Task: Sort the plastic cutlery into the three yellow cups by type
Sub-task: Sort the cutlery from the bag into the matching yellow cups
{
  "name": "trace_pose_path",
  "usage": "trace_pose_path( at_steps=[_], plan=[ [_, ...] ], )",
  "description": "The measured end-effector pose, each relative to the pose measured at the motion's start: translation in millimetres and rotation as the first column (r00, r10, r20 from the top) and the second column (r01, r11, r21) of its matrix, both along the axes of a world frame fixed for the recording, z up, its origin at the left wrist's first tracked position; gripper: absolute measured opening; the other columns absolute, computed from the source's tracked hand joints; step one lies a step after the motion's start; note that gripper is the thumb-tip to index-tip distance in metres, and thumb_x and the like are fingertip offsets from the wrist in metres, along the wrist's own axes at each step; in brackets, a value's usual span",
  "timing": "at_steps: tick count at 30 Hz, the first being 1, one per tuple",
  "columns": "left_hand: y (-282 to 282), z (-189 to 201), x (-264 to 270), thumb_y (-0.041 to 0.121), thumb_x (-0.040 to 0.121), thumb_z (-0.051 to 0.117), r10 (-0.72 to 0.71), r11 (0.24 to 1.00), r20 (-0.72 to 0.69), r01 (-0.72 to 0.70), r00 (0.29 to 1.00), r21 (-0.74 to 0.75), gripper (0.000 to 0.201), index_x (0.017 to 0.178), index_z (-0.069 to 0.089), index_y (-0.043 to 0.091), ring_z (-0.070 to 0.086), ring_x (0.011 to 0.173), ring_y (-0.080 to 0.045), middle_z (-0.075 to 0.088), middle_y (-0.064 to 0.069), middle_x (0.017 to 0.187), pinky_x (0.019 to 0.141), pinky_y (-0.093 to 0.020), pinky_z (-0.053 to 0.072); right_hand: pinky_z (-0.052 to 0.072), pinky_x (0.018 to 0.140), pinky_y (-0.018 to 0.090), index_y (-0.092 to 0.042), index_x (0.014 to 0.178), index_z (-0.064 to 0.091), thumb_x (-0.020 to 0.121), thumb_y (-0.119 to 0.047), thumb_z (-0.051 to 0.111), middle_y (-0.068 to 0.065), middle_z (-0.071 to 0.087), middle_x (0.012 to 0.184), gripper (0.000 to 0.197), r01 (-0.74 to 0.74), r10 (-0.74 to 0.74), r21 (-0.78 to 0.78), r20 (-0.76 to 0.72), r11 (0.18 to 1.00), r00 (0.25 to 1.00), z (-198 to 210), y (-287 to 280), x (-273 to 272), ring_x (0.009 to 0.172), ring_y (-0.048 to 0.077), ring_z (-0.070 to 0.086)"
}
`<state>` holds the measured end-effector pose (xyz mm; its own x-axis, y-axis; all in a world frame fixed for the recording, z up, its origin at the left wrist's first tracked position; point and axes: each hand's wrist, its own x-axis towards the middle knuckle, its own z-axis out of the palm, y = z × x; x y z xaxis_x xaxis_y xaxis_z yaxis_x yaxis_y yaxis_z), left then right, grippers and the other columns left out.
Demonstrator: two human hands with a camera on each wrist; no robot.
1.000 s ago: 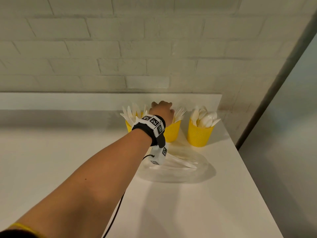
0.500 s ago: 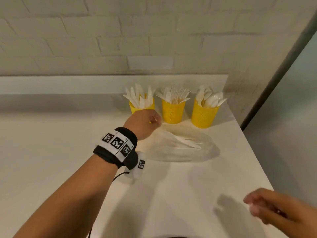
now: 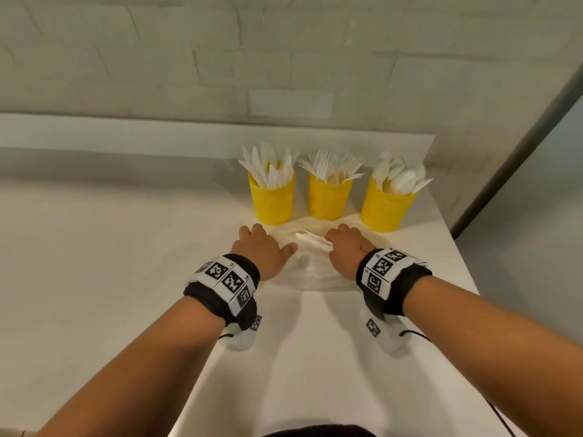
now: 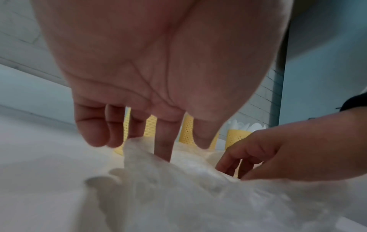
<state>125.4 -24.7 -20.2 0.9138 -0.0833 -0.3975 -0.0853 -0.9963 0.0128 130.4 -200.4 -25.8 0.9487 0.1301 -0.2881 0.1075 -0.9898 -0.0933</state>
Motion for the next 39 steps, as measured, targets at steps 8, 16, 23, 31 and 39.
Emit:
trace_pose_path(
  at_steps=[8,16,23,31,39],
  plan=[
    [-6.6,7.1,9.4,0.018,0.092,0.059,-0.049,0.922,0.026,0.055,0.998,-0.382,0.028,0.118,0.048,0.016,0.057,0.101,-0.033,0.045,-0.008,0.107,0.078,-0.03,0.04,0.039,0.101,0.043,-0.012,0.13,0.043,0.088,-0.034,0.056,0.014,0.042,0.132,0.049,0.003,-0.005,-0.035,-0.062,0.999,0.998,-2.3,-4.8,20.1,0.123,0.033,0.041],
    [4.7,0.2,14.6,0.011,0.099,0.044,-0.061,0.937,0.046,0.073,0.997,-0.342,0.036,0.124,0.065,0.024,0.051,0.12,-0.027,0.05,-0.009,0.131,0.098,-0.027,0.039,0.04,0.078,0.032,-0.005,0.123,0.045,0.092,-0.025,0.05,0.015,0.054,0.124,0.037,-0.043,0.035,-0.053,-0.141,0.998,0.989,-3.8,-6.1,20.6,0.109,0.032,0.056],
    [14.0,-4.3,15.7,0.008,0.098,0.041,0.056,0.951,0.042,-0.04,0.998,-0.307,0.041,0.131,0.057,0.027,0.058,0.105,-0.028,0.046,-0.005,0.128,0.079,-0.029,0.047,0.032,0.069,0.029,-0.003,0.118,0.043,0.098,-0.025,0.045,0.011,0.052,0.098,0.029,0.001,0.004,0.384,-0.013,0.923,1.0,22.5,-27.3,24.3,0.083,0.022,0.047],
    [15.0,5.8,22.9,0.005,0.096,0.044,0.162,0.918,0.072,-0.123,0.984,-0.378,0.037,0.125,0.061,0.022,0.061,0.09,-0.027,0.042,-0.008,0.126,0.077,-0.026,0.048,0.045,0.092,0.036,-0.019,0.127,0.052,0.089,-0.033,0.059,-0.002,0.061,0.115,0.041,-0.061,0.054,0.471,0.029,0.88,0.998,27.0,-37.7,16.9,0.106,0.02,0.056],
    [26.1,6.9,20.5,0.004,0.092,0.048,0.175,0.952,0.049,-0.157,0.983,-0.264,0.04,0.131,0.056,0.011,0.058,0.104,-0.026,0.049,-0.014,0.136,0.09,-0.032,0.05,0.044,0.066,0.021,-0.012,0.075,0.069,0.092,-0.03,0.059,0.0,0.067,0.071,0.027,0.013,-0.184,0.82,0.113,0.572,0.976,48.0,-34.7,19.3,0.067,0.009,0.06]
  ],
)
